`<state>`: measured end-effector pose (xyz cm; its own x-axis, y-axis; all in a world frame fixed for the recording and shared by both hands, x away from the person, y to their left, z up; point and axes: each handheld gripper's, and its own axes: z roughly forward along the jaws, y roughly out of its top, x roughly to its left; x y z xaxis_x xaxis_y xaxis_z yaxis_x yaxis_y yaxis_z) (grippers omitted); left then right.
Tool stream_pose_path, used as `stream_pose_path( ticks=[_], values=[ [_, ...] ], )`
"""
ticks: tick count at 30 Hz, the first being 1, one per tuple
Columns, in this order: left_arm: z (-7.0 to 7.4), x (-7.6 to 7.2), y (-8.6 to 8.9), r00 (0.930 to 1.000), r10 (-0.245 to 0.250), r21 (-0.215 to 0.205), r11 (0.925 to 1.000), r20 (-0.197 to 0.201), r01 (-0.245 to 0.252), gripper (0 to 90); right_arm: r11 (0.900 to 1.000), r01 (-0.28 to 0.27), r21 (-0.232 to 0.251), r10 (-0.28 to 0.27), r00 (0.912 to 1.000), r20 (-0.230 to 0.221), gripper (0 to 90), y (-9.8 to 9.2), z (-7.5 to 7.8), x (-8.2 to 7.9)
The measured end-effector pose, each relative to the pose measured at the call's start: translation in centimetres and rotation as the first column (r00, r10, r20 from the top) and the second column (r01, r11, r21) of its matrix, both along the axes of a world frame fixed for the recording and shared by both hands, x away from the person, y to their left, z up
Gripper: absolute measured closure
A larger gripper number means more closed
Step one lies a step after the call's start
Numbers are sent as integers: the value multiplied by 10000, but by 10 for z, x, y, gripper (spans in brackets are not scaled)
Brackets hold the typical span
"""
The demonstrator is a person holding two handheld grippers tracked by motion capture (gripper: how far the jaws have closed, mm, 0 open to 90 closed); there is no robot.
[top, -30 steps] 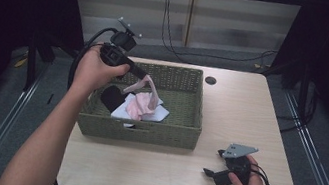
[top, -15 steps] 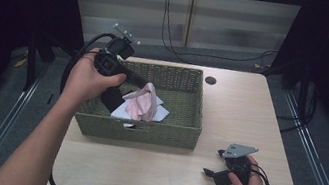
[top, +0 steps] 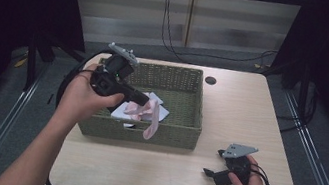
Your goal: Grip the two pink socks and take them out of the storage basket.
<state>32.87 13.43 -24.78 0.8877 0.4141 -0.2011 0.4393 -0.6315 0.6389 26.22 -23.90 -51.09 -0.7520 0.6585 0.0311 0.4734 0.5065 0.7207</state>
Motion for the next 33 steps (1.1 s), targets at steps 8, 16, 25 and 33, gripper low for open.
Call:
stream_pose_path(
  ticks=[8,16,25,33],
  values=[
    [-12,-3,-3,9977,-90,-556,9984,675,128,627,10000,-3,-2,3,10000,3,111,0,0,0],
    [-33,30,-1,9934,987,-234,9950,576,-975,518,10000,-1,0,1,10000,2,111,0,0,0],
    [-68,66,0,9834,1811,85,9834,153,-1812,489,10000,-2,0,2,10000,1,111,0,0,0],
    [-95,87,2,9784,2068,599,9766,0,-2064,480,10000,-2,0,2,10000,4,111,0,0,0]
  ],
)
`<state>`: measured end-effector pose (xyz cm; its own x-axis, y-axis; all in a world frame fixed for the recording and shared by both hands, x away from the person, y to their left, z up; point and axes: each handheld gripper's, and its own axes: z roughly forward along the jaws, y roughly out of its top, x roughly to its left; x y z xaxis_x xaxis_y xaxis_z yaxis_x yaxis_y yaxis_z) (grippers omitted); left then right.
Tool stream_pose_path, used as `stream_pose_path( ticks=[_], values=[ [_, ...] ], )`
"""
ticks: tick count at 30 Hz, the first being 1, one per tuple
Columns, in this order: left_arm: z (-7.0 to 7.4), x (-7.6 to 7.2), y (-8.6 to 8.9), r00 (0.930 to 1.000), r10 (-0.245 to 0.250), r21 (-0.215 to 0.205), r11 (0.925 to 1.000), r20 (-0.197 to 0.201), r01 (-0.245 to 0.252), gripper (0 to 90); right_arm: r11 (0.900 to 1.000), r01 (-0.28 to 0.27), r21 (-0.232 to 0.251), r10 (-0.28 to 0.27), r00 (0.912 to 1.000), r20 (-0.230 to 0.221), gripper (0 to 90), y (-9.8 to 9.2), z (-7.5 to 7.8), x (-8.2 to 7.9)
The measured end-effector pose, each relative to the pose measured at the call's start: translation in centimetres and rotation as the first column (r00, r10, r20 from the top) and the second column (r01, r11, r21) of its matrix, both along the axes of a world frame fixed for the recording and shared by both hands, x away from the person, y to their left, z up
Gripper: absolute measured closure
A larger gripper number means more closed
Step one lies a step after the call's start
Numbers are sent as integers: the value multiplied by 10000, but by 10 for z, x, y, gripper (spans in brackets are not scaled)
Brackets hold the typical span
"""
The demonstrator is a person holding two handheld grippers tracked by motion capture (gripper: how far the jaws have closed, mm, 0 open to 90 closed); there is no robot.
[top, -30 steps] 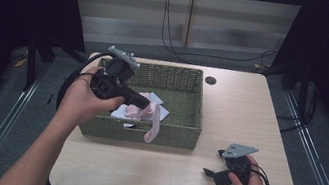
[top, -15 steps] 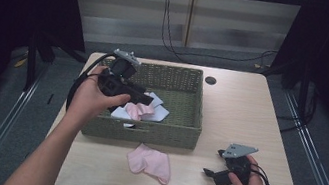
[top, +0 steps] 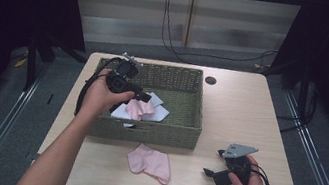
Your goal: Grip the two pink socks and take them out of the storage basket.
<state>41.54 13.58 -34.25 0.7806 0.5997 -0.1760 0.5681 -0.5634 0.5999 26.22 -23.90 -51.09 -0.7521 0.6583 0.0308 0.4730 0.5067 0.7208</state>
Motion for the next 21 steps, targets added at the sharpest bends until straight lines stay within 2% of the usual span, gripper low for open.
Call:
stream_pose_path(
  ticks=[2,3,4,5,6,8,9,13,16,18,19,21],
  values=[
    [-8,5,0,9998,200,52,9998,-48,-200,473,10000,-1,0,1,10000,-2,111,0,0,0],
    [-15,11,1,9995,251,218,9995,-174,-247,463,10000,2,0,-2,10000,-4,111,0,0,0],
    [-15,11,1,9995,251,218,9995,-174,-247,460,10000,2,0,-2,10000,-4,111,0,0,0],
    [-23,15,2,9984,497,235,9985,-271,-490,459,10000,0,1,0,10000,-3,111,0,0,0],
    [-23,15,2,9984,497,235,9985,-271,-490,458,10000,0,1,0,10000,-3,111,0,0,0],
    [-34,21,2,9943,962,144,9953,-466,-957,458,10000,0,-1,0,10000,-1,111,0,0,0],
    [-37,23,3,9951,855,302,9960,-487,-841,458,10000,1,1,-1,10000,-5,111,0,0,0],
    [-50,32,3,9910,1187,452,9922,-625,-1160,445,10000,2,1,-2,10000,-4,111,0,0,0],
    [-55,36,2,9897,1280,474,9910,-638,-1252,405,10000,-1,1,1,10000,-4,111,0,0,0],
    [-60,39,-1,9865,1487,426,9884,-681,-1461,396,10000,0,1,0,10000,-3,111,0,0,0],
    [-62,41,-1,9875,1426,469,9891,-671,-1396,379,10000,0,2,0,10000,-3,111,0,0,0],
    [-66,43,-4,9866,1548,602,9866,-517,-1516,362,10000,1,3,-1,10000,-4,111,0,0,0]
  ],
)
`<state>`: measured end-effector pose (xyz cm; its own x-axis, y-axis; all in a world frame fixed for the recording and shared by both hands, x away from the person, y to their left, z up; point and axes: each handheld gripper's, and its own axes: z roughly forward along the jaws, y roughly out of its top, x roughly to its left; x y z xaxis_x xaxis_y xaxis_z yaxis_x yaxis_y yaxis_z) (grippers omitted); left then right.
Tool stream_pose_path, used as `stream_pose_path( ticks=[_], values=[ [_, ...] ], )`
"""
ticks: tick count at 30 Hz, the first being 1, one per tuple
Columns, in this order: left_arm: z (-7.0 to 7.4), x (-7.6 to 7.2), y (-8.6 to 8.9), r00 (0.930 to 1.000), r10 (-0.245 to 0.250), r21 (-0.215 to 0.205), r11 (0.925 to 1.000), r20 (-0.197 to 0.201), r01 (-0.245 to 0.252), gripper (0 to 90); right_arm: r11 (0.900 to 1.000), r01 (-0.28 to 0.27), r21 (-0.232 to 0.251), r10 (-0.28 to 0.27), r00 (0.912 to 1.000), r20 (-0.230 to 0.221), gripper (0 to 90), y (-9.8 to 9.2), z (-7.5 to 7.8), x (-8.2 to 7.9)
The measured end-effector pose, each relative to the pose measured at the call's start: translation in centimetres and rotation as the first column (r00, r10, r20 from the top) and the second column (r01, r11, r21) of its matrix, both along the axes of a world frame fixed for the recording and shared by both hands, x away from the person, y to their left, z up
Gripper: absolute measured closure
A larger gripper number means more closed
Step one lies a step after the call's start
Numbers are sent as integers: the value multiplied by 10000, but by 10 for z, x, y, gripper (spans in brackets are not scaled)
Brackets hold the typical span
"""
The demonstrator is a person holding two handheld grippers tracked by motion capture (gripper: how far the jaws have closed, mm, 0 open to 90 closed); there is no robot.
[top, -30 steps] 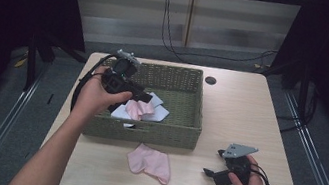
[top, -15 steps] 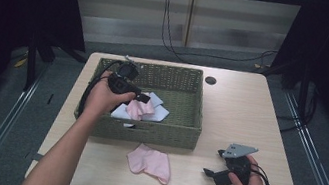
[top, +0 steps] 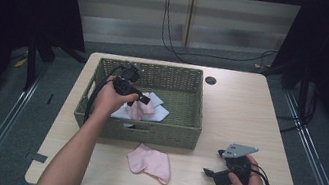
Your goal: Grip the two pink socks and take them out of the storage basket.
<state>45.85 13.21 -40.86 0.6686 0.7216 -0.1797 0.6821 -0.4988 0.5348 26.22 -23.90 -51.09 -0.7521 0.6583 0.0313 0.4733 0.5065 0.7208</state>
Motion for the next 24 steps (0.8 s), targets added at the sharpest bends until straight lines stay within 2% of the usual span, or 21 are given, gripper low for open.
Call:
stream_pose_path(
  ticks=[3,4,5,6,8,10,12,13,14,16,17,18,21,23,24],
  values=[
    [-6,3,-2,10000,60,219,9997,66,-61,269,10000,0,-1,0,10000,0,111,0,0,0],
    [-10,4,-4,9996,58,460,9989,273,-70,243,10000,1,-1,-1,10000,-2,111,0,0,0],
    [-10,4,-4,9996,58,460,9989,273,-70,231,10000,1,-1,-1,10000,-2,111,0,0,0],
    [-15,5,-6,9997,48,566,9984,256,-62,225,10000,0,-1,0,10000,-1,111,0,0,0],
    [-19,7,-7,9997,70,446,9990,235,-80,218,10000,0,1,0,10000,1,111,0,0,0],
    [-25,8,-8,9999,103,497,9987,122,-109,237,10000,-1,1,1,10000,2,111,0,0,0],
    [-27,8,-8,9999,160,533,9984,40,-162,351,10000,-1,-13,1,10000,7,111,0,0,0],
    [-29,8,-8,9999,109,618,9980,26,-110,351,10000,-1,-13,1,10000,7,111,0,0,0],
    [-33,8,-9,9998,115,750,9971,-184,-101,462,10000,-3,3,3,10000,-3,111,0,0,0],
    [-32,8,-9,9994,18,906,9959,-337,12,691,10000,-8,4,8,10000,-3,111,0,0,0],
    [-32,8,-9,9994,18,906,9959,-337,12,762,10000,-8,4,8,10000,-3,111,0,0,0],
    [-28,7,-8,9984,150,676,9977,-554,-112,820,10000,-11,3,11,10000,-1,111,0,0,0],
    [-23,7,-7,9975,135,756,9971,-700,-81,834,10000,-11,6,11,10000,-4,111,0,0,0],
    [-15,7,-5,9973,208,661,9977,-702,-161,838,10000,-12,3,12,10000,-2,111,0,0,0],
    [-6,7,-1,9974,258,438,9988,-679,-229,839,10000,-12,4,12,10000,-1,111,0,0,0]
  ],
)
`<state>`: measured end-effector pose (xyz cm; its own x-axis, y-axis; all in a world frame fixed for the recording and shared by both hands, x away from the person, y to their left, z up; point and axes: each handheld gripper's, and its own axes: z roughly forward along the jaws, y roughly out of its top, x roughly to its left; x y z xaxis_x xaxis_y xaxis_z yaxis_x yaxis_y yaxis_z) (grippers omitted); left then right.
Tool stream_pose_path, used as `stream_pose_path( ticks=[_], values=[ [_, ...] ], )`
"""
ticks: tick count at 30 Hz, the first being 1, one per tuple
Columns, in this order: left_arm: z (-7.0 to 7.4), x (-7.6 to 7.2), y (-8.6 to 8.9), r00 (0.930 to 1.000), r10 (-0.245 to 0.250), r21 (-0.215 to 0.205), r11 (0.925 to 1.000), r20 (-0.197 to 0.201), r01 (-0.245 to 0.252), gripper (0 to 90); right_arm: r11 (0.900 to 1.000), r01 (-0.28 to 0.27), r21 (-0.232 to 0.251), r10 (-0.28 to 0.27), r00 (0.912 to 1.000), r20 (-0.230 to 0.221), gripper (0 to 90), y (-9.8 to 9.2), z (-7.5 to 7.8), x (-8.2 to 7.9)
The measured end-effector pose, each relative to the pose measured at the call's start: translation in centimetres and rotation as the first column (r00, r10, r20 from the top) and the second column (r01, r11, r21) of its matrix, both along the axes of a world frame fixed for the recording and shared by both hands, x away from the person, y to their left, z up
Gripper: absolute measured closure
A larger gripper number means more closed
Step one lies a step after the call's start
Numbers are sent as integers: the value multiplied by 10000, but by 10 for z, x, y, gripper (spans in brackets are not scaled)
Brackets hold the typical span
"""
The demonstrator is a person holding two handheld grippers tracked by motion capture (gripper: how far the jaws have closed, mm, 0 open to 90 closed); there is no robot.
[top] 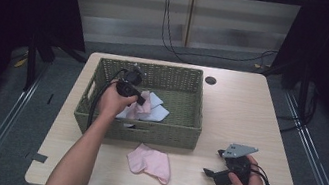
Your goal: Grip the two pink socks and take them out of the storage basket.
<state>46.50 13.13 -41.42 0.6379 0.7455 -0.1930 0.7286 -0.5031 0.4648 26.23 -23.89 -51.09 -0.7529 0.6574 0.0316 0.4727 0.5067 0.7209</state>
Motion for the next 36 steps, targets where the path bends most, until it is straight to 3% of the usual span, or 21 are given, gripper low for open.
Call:
stream_pose_path(
  ticks=[7,16,21,28,36],
  values=[
    [30,-3,7,9999,-76,-420,9991,-109,71,840,10000,0,-3,0,10000,2,111,0,0,0],
    [54,-9,9,9997,-197,-722,9972,-146,186,839,10000,2,-1,-2,10000,-5,111,0,0,0],
    [62,-11,11,9995,-284,-696,9972,-164,272,839,10000,-2,-4,2,10000,-1,111,0,0,0],
    [74,-15,13,9995,-281,-1003,9946,-162,263,839,10000,19,17,-19,10000,-4,111,0,0,0],
    [86,-23,14,9984,-544,-970,9939,-130,529,838,10000,21,17,-21,10000,-4,111,0,0,0]
  ],
)
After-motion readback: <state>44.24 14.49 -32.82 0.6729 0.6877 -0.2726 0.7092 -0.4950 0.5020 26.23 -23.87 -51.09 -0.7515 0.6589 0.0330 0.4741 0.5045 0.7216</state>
